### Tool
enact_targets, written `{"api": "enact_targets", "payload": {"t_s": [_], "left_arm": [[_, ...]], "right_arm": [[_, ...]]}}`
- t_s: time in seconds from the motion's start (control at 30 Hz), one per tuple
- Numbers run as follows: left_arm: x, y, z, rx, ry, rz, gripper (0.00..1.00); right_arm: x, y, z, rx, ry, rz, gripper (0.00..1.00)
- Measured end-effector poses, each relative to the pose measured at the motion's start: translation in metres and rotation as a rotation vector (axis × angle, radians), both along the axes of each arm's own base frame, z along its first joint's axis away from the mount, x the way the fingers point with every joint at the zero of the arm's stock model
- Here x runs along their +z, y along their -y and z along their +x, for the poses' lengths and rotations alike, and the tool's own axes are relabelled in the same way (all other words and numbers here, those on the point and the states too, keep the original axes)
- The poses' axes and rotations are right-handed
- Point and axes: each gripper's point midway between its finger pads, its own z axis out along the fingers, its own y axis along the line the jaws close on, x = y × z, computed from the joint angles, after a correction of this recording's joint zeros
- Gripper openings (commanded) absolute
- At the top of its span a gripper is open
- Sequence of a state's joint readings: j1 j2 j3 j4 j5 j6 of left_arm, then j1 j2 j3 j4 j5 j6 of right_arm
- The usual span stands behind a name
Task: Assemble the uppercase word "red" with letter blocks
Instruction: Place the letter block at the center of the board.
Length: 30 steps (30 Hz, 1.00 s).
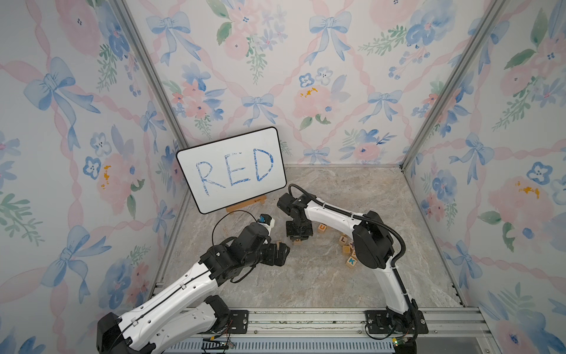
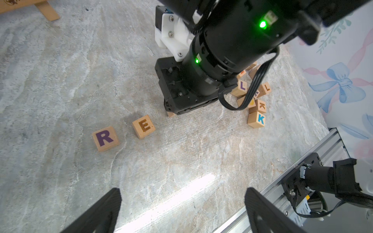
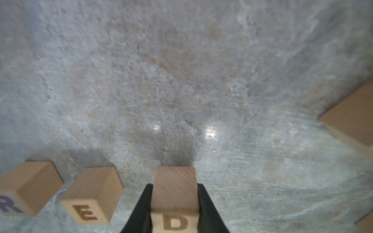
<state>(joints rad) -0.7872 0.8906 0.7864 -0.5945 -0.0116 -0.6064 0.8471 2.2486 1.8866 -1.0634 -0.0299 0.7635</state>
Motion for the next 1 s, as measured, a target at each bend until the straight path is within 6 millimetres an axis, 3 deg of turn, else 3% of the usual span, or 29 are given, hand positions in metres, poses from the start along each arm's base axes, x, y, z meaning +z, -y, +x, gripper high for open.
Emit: {"api": "enact_targets", "payload": {"t_s": [0.5,0.6,0.8,1.0], "left_arm": [[-0.003,-0.001,0.0,0.003,-0.01,0.01,0.98],[-0.004,-0.002,0.001,0.008,-0.013,0.013,0.98],[-0.005,-0.002,0.002,0.01,-0.014,0.014,0.98],[-0.005,-0.002,0.002,0.011,-0.013,0.014,0.98]], "right_arm": [[-0.002,-0.004,-0.007,-0.004,-0.018,0.009,0.18],[-0.006,-0.002,-0.01,-0.002,-0.026,0.001,0.25],[-0.012,0.0,-0.014,0.006,-0.044,-0.002,0.5],[-0.012,-0.001,-0.014,0.018,-0.045,0.006,0.65]]}}
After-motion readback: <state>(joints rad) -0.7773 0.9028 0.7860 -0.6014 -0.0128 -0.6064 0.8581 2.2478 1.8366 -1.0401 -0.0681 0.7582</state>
